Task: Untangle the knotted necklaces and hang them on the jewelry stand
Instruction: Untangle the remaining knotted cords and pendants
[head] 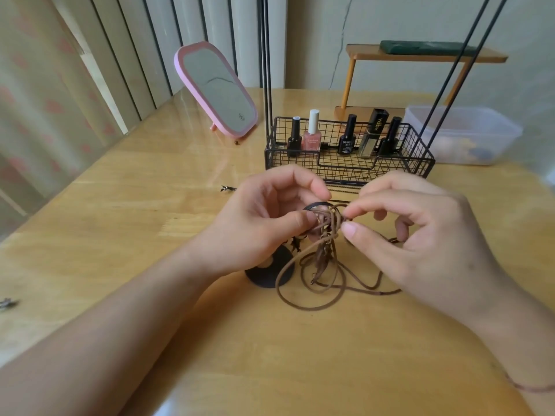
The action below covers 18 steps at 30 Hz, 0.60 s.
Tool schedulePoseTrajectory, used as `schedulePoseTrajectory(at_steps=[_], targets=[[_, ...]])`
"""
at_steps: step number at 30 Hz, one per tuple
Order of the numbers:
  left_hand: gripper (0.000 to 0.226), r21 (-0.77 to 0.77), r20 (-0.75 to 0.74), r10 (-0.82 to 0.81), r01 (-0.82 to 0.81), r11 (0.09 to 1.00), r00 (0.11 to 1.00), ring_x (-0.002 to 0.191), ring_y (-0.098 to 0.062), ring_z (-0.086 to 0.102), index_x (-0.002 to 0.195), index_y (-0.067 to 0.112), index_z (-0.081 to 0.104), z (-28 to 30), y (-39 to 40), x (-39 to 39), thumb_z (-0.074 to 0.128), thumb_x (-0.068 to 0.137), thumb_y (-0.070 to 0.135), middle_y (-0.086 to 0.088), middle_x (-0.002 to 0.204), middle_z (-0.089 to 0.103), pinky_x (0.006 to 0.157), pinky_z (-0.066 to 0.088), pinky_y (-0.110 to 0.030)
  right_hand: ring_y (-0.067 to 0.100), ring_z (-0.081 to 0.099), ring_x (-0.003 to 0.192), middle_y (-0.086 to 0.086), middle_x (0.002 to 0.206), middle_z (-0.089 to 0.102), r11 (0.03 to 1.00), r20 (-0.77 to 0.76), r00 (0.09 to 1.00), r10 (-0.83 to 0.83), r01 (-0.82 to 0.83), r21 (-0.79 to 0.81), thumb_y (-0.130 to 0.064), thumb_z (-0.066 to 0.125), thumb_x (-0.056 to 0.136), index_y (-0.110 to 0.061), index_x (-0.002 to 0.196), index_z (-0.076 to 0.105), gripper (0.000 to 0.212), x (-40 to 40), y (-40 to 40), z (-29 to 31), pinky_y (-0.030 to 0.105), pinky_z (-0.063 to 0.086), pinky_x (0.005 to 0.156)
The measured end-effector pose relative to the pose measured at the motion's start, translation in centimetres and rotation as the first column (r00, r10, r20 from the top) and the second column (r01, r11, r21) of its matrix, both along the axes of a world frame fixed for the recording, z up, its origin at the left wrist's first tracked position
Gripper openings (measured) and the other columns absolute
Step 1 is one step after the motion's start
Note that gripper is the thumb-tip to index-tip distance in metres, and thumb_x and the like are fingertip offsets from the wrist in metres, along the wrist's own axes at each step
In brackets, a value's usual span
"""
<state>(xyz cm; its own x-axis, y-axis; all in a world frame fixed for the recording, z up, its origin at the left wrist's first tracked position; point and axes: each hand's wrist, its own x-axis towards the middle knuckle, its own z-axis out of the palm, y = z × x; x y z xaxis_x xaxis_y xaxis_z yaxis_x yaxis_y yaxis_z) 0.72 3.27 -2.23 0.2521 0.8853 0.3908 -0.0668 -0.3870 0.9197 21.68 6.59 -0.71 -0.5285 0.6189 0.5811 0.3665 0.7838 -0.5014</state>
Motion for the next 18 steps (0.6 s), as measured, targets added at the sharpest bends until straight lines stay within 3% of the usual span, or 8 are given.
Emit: schedulePoseTrajectory(at_steps=[6,14,18], targets=[[0.017,0.019,-0.033,0.033,-0.032,0.999,0.999,0.075,-0.012,0.067,0.099,0.005,0.058,0.11,-0.03,-0.09,0.059,0.088,-0.008,0.000,0.085,0.064,0.070,0.055,-0.023,0.006,0.056,0.082,-0.010,0.090,0.062,1.000,0.031,1.000,-0.001,0.001,-0.006,-0.020,0.066,0.087,-0.022,0.085,0.071,0.006,0.00,0.17,0.04,0.006,0.036,0.064],[0.018,0.012,-0.009,-0.012,0.012,1.000,1.000,0.076,-0.018,0.068,0.092,0.003,0.059,-0.05,-0.06,-0.19,0.059,0.084,-0.014,-0.005,0.082,0.064,0.077,0.057,-0.029,0.018,0.060,0.077,-0.010,0.079,0.067,0.970,-0.026,0.999,0.025,-0.031,-0.240,-0.034,0.065,0.090,-0.028,0.079,0.073,0.015,-0.36,0.27,-0.22,0.012,0.040,0.060],[0.020,0.019,-0.032,-0.032,0.033,0.999,0.999,0.079,-0.019,0.066,0.090,0.003,0.061,0.11,-0.13,-0.20,0.060,0.084,-0.016,-0.009,0.085,0.063,0.076,0.056,-0.028,0.013,0.064,0.082,-0.010,0.083,0.072,0.918,-0.019,1.000,0.012,-0.018,-0.396,-0.022,0.070,0.090,-0.029,0.082,0.077,0.012,-0.08,0.79,-0.35,0.030,0.052,0.073]])
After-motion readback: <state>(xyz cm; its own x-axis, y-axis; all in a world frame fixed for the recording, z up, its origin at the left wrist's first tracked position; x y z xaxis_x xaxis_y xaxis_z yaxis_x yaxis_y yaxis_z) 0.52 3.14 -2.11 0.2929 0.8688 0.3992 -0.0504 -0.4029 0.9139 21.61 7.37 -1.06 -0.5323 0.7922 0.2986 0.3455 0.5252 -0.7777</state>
